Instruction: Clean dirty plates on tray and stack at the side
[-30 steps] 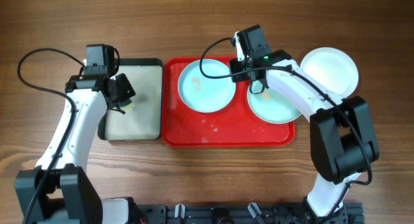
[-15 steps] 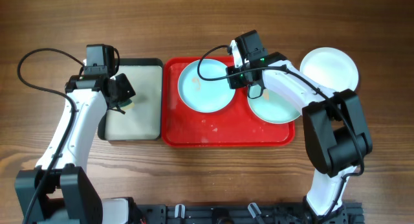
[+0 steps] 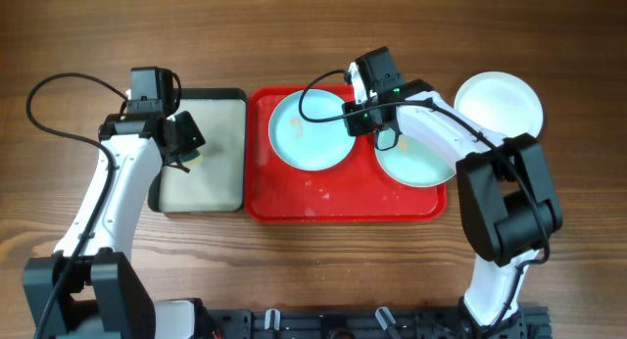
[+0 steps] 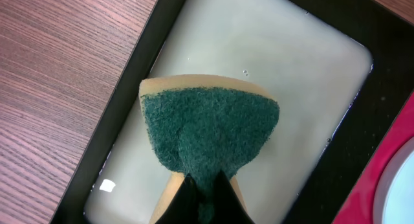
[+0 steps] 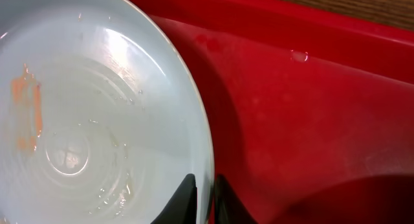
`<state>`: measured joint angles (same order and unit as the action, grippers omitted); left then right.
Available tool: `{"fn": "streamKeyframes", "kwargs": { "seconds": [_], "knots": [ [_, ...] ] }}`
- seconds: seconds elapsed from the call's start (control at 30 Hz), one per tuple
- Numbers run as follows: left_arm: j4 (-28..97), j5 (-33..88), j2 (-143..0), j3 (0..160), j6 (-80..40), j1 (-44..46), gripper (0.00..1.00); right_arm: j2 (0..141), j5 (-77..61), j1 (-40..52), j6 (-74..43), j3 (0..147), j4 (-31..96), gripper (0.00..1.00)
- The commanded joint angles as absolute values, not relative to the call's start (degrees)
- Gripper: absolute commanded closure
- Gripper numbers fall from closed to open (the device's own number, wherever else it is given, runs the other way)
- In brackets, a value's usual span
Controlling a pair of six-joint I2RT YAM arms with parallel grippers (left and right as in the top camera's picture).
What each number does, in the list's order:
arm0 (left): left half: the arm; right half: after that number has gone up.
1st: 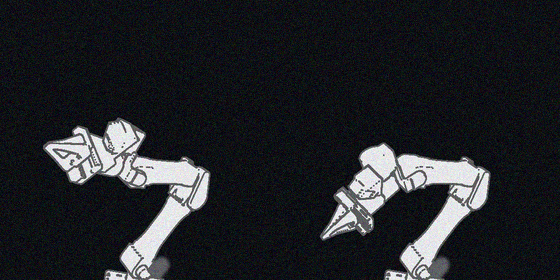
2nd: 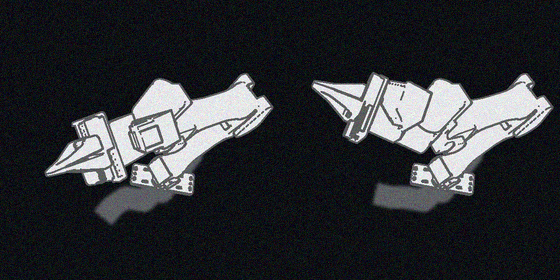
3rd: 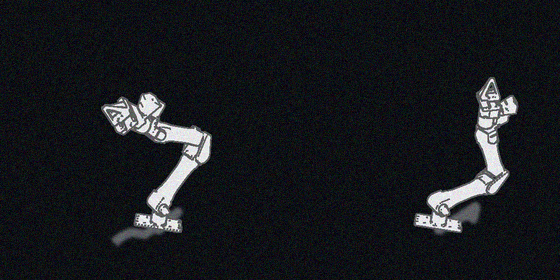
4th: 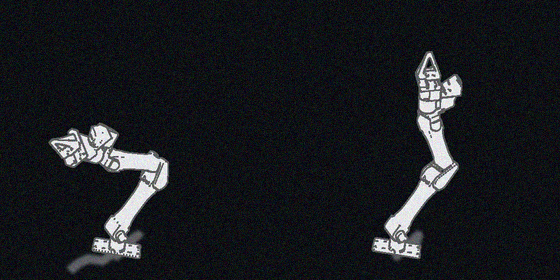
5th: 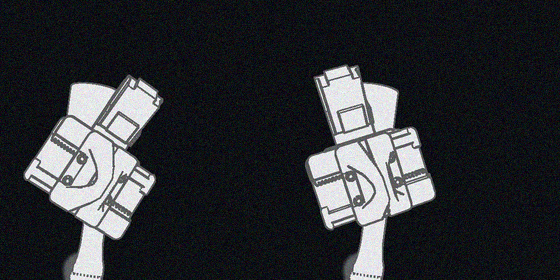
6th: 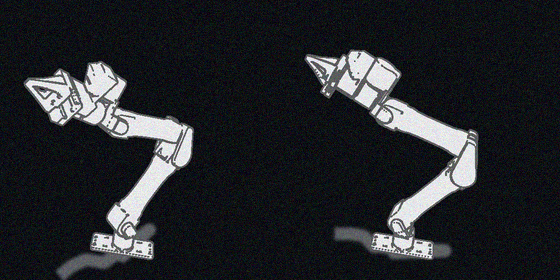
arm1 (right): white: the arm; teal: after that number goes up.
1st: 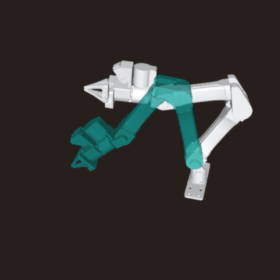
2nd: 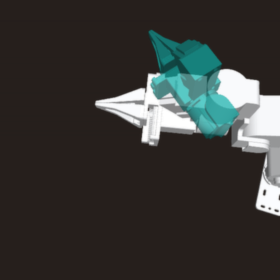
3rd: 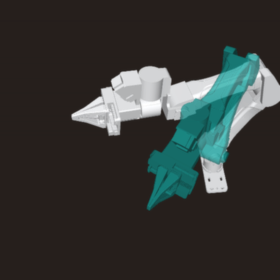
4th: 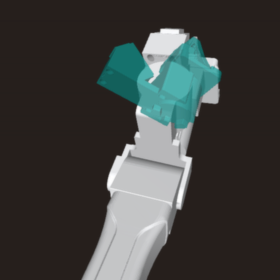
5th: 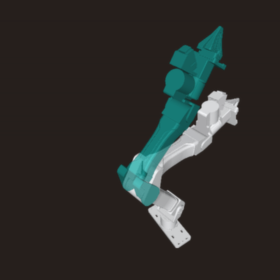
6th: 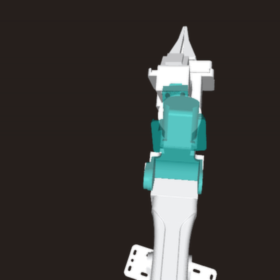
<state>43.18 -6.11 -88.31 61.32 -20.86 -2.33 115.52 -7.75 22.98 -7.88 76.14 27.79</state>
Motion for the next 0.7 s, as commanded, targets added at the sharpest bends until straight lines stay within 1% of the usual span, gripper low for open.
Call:
{"fn": "streamKeyframes", "kwargs": {
  "seconds": [0.0, 0.1, 0.2, 0.33, 0.47, 0.67],
  "knots": [
    [42.9, -5.7, -88.1, 60.9, -21.2, -2.5, 0.96, 116.9, -8.6, 23.0, -9.1, 75.4, 27.6, 0.92],
    [42.9, -5.7, -88.1, 60.9, -21.2, -2.5, 0.96, 116.9, -8.6, 23.0, -9.2, 75.4, 27.5, 0.96],
    [42.8, -5.7, -88.1, 60.9, -20.7, -2.5, 0.96, 116.8, -8.8, 23.0, -9.2, 75.5, 27.5, 0.96],
    [42.5, -5.7, -88.1, 60.9, -16.4, -2.5, 0.96, 116.3, -11.3, 23.0, -9.2, 75.9, 28.2, 0.96],
    [41.1, -5.3, -88.1, 60.9, -12.6, -2.3, 0.96, 116.2, -11.7, 22.8, -13.7, 75.9, 30.0, 0.96],
    [39.2, 0.6, -88.1, 60.9, -5.1, -2.3, 0.96, 115.9, -15.6, 22.8, -13.7, 76.9, 30.9, 0.96]
  ]
}}
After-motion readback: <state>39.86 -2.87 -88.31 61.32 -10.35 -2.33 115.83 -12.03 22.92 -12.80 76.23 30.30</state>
